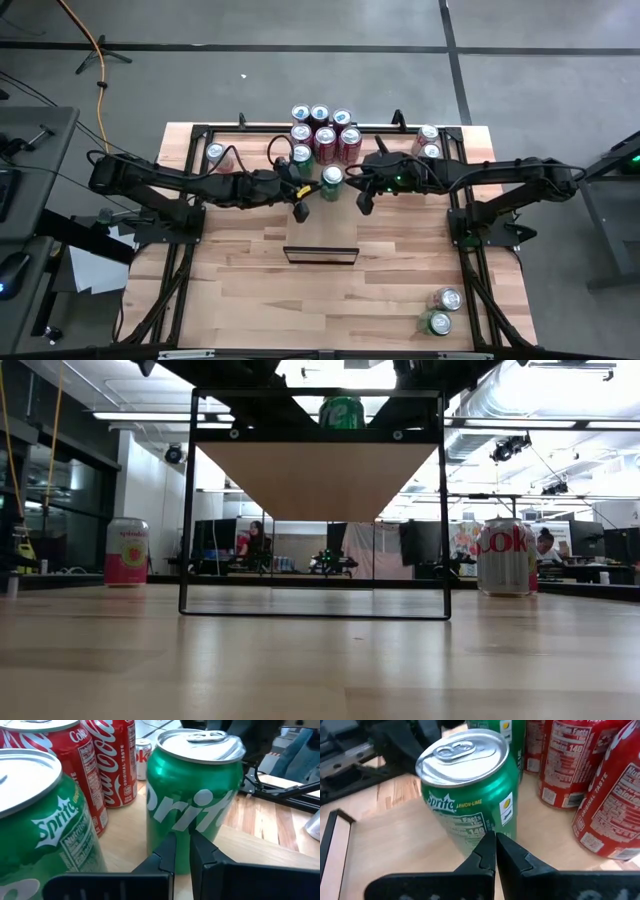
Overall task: Place canned beverage on shelf
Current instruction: Put the top green soda can on the shelf
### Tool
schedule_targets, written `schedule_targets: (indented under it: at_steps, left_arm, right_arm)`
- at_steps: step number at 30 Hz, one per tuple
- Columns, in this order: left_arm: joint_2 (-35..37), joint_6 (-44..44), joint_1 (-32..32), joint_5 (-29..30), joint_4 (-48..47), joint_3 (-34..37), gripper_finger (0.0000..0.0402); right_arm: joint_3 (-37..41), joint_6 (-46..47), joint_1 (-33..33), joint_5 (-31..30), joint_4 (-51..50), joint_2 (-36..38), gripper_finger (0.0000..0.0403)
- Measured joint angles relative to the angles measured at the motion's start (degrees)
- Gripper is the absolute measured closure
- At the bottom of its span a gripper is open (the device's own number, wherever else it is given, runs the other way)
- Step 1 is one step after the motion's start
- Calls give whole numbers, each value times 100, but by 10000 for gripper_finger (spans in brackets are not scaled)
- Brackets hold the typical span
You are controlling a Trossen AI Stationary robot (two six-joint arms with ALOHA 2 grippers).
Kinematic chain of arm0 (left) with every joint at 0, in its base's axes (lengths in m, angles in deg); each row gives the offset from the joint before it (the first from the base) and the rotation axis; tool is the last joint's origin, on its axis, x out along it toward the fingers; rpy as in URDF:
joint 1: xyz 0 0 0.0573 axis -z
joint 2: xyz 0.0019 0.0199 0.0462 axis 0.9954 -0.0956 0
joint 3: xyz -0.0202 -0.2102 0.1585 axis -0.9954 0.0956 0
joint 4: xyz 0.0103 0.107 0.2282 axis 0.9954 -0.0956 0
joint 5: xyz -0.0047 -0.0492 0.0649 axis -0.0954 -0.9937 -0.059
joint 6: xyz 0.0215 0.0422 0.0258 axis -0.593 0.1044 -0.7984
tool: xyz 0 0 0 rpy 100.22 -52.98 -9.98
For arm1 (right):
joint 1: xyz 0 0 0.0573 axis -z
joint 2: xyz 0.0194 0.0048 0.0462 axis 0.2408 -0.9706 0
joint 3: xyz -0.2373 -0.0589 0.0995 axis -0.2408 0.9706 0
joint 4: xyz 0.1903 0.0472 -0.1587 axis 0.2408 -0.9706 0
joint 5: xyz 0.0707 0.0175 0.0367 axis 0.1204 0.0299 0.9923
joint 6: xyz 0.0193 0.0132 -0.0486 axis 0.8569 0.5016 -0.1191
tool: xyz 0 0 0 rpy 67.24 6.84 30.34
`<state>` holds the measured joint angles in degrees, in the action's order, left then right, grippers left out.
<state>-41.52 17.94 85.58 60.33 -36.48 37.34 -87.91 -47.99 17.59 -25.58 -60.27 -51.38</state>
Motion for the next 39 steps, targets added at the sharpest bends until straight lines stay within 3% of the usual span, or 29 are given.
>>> schedule_targets:
  at_steps: [21,31,36,39]
  left_arm:
    - [0,-58,-37,569,184,0,401]
    - [0,-149,-107,631,199,-57,401]
    - [55,-155,-49,-47,-180,-543,401]
    - [185,-199,72,-395,-1124,-1003,401]
  right_arm:
    - [-572,-452,0,144,-602,-2,403]
    - [-572,-447,-15,672,-625,-2,403]
    - [-574,-441,-230,956,-1027,0,403]
    - [-558,-441,-438,932,-1297,0,403]
